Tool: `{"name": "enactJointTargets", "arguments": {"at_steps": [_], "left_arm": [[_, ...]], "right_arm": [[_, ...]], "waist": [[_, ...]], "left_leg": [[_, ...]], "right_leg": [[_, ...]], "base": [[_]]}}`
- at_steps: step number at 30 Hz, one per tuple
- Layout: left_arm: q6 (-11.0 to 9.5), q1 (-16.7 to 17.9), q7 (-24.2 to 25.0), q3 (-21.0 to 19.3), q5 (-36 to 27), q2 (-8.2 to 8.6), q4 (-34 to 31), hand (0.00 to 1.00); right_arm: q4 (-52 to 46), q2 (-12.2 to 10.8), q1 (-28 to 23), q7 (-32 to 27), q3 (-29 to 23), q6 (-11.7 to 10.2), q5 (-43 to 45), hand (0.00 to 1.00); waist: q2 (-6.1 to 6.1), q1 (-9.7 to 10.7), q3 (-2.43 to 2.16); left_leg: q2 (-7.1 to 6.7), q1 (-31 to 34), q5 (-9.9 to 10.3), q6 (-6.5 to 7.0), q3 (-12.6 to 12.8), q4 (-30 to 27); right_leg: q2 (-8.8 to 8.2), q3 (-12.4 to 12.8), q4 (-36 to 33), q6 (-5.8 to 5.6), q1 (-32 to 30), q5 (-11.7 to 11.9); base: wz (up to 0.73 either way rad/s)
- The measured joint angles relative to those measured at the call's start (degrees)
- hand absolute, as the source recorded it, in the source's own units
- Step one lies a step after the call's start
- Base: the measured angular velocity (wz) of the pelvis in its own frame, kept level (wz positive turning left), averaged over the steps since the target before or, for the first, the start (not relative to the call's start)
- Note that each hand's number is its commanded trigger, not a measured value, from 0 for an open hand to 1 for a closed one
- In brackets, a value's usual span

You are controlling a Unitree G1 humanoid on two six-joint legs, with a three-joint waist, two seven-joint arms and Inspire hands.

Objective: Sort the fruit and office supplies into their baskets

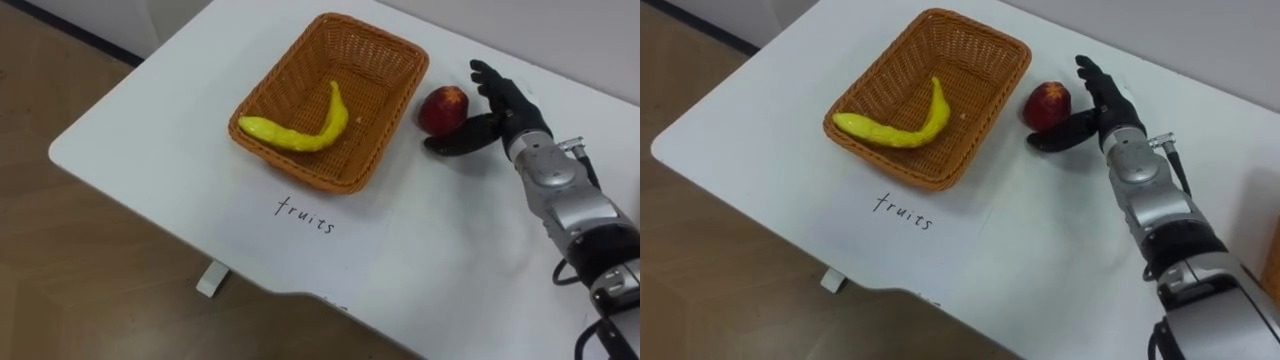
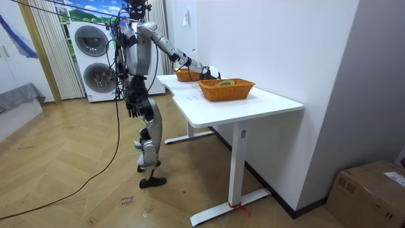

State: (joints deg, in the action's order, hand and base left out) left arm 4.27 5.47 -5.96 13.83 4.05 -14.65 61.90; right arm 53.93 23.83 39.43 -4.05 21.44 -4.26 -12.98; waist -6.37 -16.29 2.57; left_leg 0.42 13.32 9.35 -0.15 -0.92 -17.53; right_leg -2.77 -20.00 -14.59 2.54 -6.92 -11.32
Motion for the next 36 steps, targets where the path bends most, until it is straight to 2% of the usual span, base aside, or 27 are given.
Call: {"name": "enactJointTargets", "arguments": {"at_steps": [1,11,26,36], "left_arm": [[0.00,0.00,0.00,-0.02,0.00,0.00,0.00,0.00],[-0.01,-0.25,-0.01,-0.08,0.30,-0.04,0.01,0.00],[-0.01,-0.38,0.63,-0.08,0.53,-0.04,-0.04,0.00],[-0.01,-0.37,1.73,-0.11,0.53,-0.19,-0.04,0.00]], "right_arm": [[-0.05,0.03,0.00,0.00,0.08,0.00,0.03,1.00],[-0.19,1.97,0.00,1.41,1.58,0.01,0.03,1.00],[-0.19,2.18,0.00,1.83,1.64,0.02,0.05,1.00],[-0.19,2.25,-0.01,2.27,1.64,0.14,0.05,1.00]], "waist": [[-0.04,-0.05,-0.02],[-0.06,-1.40,-0.04],[-0.10,-1.42,-0.01],[-0.88,-1.36,0.07]], "left_leg": [[0.00,-0.01,0.00,-0.01,0.00,0.00],[-0.05,-0.08,0.08,-0.11,-0.59,-0.03],[-0.16,0.13,0.13,-0.18,-1.02,-0.21],[-0.18,0.39,0.13,-0.18,-0.99,-0.71]], "right_leg": [[0.00,0.08,-0.01,0.00,-0.03,0.00],[0.04,-0.13,-0.07,0.00,-0.05,0.00],[0.01,-0.55,-0.13,-0.01,0.00,-0.04],[-0.01,-0.78,-0.14,0.01,0.06,-0.17]], "base": [[0.00],[0.01],[0.00],[0.00]]}}
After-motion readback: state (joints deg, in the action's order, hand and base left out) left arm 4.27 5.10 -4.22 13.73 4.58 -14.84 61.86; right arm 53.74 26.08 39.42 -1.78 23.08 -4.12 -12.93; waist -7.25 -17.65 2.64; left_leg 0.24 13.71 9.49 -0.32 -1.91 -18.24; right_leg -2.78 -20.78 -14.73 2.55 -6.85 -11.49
